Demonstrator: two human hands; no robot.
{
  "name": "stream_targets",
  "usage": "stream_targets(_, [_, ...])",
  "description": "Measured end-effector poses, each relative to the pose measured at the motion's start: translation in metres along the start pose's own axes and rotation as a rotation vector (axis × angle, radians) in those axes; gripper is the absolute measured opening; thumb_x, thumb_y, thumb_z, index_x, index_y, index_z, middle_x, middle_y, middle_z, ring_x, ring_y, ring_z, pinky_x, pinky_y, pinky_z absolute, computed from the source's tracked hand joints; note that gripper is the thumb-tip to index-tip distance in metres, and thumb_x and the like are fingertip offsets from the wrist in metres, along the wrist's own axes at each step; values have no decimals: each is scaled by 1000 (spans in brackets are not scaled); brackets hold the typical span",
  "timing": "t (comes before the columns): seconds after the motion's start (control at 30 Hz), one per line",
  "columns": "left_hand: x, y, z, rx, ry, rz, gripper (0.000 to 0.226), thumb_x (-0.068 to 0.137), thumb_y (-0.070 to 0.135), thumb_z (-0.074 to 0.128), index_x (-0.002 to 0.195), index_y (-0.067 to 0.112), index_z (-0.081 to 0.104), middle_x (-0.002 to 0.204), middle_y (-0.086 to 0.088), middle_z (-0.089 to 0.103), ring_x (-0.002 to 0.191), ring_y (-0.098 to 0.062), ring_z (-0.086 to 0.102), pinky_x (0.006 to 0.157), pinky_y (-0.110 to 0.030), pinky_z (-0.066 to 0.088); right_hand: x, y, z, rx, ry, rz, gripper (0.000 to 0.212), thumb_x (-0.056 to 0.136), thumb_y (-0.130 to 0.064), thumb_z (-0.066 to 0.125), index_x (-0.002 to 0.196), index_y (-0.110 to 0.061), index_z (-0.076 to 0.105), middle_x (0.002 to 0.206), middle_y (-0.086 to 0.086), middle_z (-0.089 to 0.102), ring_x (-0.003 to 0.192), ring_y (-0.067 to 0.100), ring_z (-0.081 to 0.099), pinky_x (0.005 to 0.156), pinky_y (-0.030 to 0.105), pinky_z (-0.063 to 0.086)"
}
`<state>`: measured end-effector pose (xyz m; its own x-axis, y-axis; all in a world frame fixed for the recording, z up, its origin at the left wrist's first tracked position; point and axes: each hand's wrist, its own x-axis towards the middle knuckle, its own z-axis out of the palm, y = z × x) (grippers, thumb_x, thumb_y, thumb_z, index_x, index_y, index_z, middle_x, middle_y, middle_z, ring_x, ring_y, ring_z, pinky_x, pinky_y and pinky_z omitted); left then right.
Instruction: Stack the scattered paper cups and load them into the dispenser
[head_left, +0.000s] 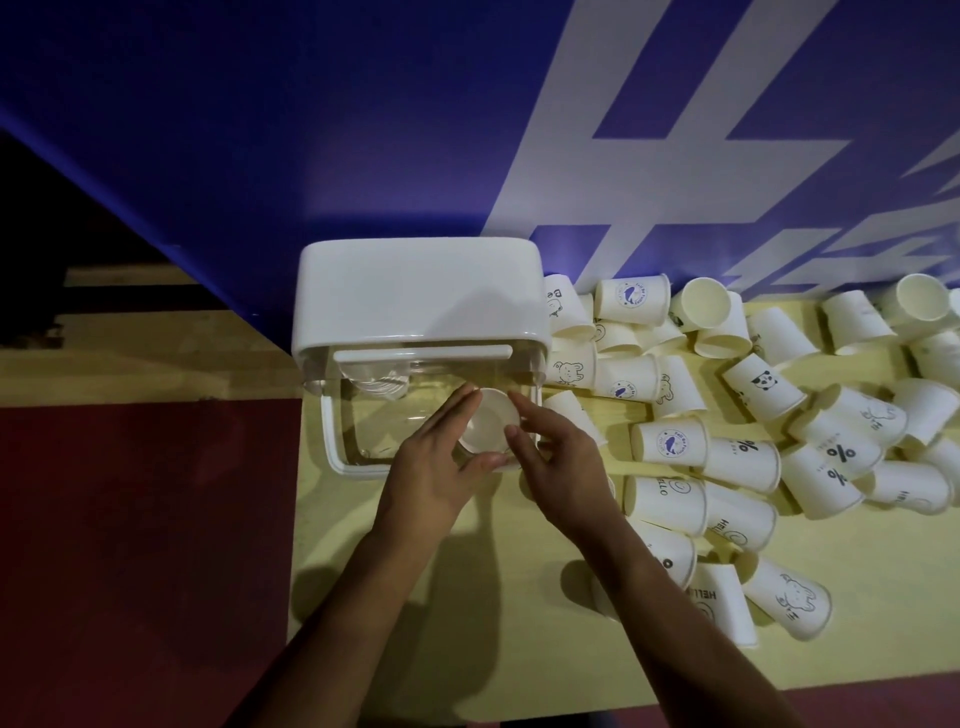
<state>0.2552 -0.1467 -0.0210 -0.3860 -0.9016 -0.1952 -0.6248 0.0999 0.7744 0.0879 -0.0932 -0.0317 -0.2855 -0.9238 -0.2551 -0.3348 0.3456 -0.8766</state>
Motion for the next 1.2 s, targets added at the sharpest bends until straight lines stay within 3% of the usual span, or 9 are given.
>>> stream_targets(0.1, [-1,-2,0,-35,4,-23,81,85,37,82,155,28,42,156,14,45,141,-5,44,107,-4,28,-2,-1,-1,-4,-27,-16,41,101,-39,63,141,-32,61,120,-19,70,103,-1,66,87,29,55])
stream_targets(0.17, [-5,-2,-2,-76,6,-75,89,82,43,84,156,36,35,142,18,53,129,-1,49,99,-13,39,-4,-4,-4,-39,-64,-43,44,97,-45,66,141,-39,59,105,-29,67,86,-2,62,77,18,48])
stream_targets(0.27, [-8,-11,-2,-117,-59,-117,86,77,49,85,149,39,40,133,24,57,124,1,52,91,-13,41,-5,-1,-7,-119,-108,-65,55,91,-48,72,143,-40,55,88,-41,60,79,-3,58,66,8,39])
stream_targets(0.47, [0,-28,0,-34,-176,-158,77,88,51,74,153,37,35,134,11,64,122,-11,59,95,-33,51,7,13,0,-214,-219,-32,66,89,-56,71,149,-41,46,79,-40,59,73,-13,55,67,9,38])
stream_targets(0.67, [23,-29,7,-69,-134,-166,66,94,36,70,151,40,38,131,12,66,119,-10,61,93,-38,57,27,16,7,-259,-168,16,64,87,-66,68,143,-41,49,98,-15,71,75,10,66,81,30,56])
stream_targets(0.8, [49,-30,9,-75,-95,-234,40,95,37,64,132,24,56,126,2,70,117,-18,66,97,-40,55,48,9,17,-226,-75,23,58,90,-67,61,138,-35,53,113,-4,75,94,21,72,85,38,58])
stream_targets(0.93, [70,-28,11,-16,-74,-215,61,82,59,41,116,14,64,110,-4,73,101,-21,70,85,-36,55,66,2,33,-194,-26,40,69,90,-72,50,142,-27,44,118,1,71,84,30,74,80,43,59])
stream_targets(1.03, [78,-27,13,-22,-74,-234,47,94,44,48,118,8,65,109,-13,72,98,-27,68,82,-37,52,72,-2,42,-143,8,66,77,87,-76,47,145,-26,38,129,1,65,88,33,73,78,44,60])
stream_targets(1.2, [83,-28,19,7,-30,-244,29,101,21,53,118,0,63,107,-24,69,97,-41,65,76,-36,44,75,1,47,-96,38,118,75,87,-75,48,145,-27,39,128,3,65,97,32,73,83,47,60])
